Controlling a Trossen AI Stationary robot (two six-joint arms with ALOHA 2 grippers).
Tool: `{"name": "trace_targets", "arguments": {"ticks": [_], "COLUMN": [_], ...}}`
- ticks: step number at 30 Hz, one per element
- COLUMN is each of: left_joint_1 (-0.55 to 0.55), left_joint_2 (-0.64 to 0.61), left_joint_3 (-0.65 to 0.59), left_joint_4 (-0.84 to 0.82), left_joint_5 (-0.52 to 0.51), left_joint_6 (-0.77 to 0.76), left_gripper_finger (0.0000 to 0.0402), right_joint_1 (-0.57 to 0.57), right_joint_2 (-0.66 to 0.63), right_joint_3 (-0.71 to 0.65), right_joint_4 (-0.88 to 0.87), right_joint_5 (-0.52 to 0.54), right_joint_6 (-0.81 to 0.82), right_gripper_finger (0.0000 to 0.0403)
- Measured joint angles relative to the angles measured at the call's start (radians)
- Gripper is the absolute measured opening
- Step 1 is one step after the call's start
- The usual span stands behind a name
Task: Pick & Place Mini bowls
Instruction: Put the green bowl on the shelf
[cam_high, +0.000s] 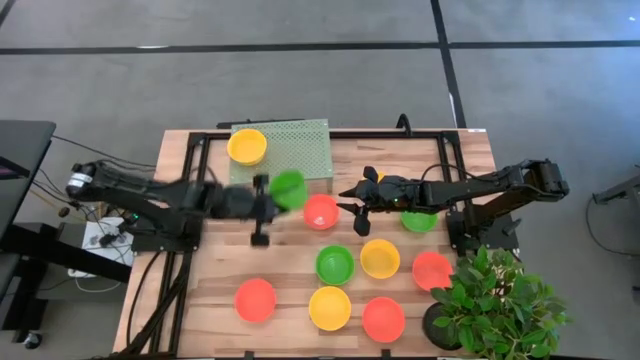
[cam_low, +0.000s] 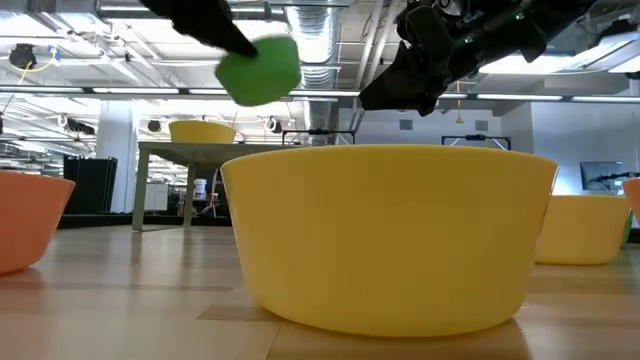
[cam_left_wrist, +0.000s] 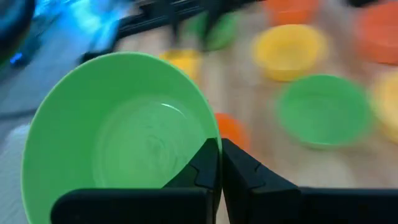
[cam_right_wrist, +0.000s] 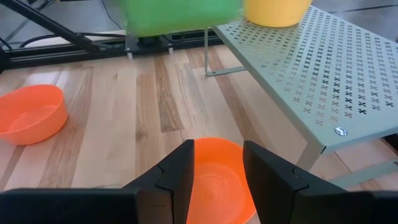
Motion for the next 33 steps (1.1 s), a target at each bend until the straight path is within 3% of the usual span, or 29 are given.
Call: {"name": "trace_targets", "arguments": {"ticks": [5, 10, 23, 30, 33], "left_joint_1": [0.268, 0.411, 0.543, 0.559, 0.559], "left_joint_2": [0.018, 0.101, 0.212, 0.214, 0.214], "left_joint_3": [0.001, 0.001, 0.003, 0.001, 0.001], "left_joint_4": [0.021, 0.112, 0.158, 0.157, 0.174], "left_joint_5": [0.172, 0.302, 0.297, 0.295, 0.295], "left_joint_6": [0.007, 0.068, 0.134, 0.131, 0.135], "left_gripper_finger": [0.0007, 0.0008, 0.0011, 0.0046, 0.0065], "right_joint_1": [0.000, 0.000, 0.000, 0.002, 0.003], "right_joint_2": [0.000, 0.000, 0.000, 0.000, 0.017], "right_joint_3": [0.000, 0.000, 0.000, 0.000, 0.000], "right_joint_4": [0.000, 0.000, -0.001, -0.008, -0.013], "right_joint_5": [0.000, 0.000, 0.000, -0.006, -0.072], "right_joint_6": [0.000, 0.000, 0.000, 0.000, -0.002], "right_gripper_finger": [0.0131, 0.0131, 0.0131, 0.0131, 0.0136]}}
